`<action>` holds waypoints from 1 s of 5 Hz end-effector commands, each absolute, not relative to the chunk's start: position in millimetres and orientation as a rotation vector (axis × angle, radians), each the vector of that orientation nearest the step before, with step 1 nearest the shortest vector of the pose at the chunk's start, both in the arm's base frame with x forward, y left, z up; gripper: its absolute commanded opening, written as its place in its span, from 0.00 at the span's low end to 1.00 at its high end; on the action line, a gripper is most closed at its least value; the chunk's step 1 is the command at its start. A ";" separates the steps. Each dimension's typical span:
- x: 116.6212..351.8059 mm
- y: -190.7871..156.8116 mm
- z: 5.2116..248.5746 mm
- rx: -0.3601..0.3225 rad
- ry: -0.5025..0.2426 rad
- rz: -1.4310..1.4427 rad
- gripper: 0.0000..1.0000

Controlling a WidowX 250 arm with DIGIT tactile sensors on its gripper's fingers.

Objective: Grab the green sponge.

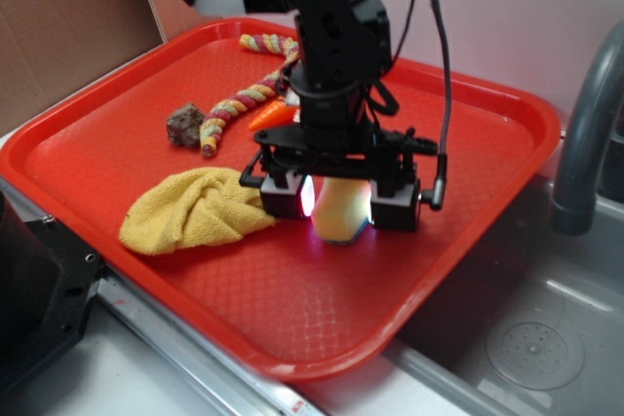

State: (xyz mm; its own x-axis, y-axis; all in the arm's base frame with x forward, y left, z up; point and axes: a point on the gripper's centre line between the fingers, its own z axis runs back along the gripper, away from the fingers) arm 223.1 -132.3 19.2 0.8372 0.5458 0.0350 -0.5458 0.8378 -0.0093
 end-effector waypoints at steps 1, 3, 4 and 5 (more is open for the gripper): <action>227.3 -133.6 21.7 -0.021 -0.082 0.591 0.00; 231.4 -114.6 84.4 -0.054 -0.023 0.465 0.00; 234.7 -94.9 129.9 -0.054 -0.035 0.360 0.00; 229.4 -72.8 164.0 -0.068 -0.072 0.279 0.00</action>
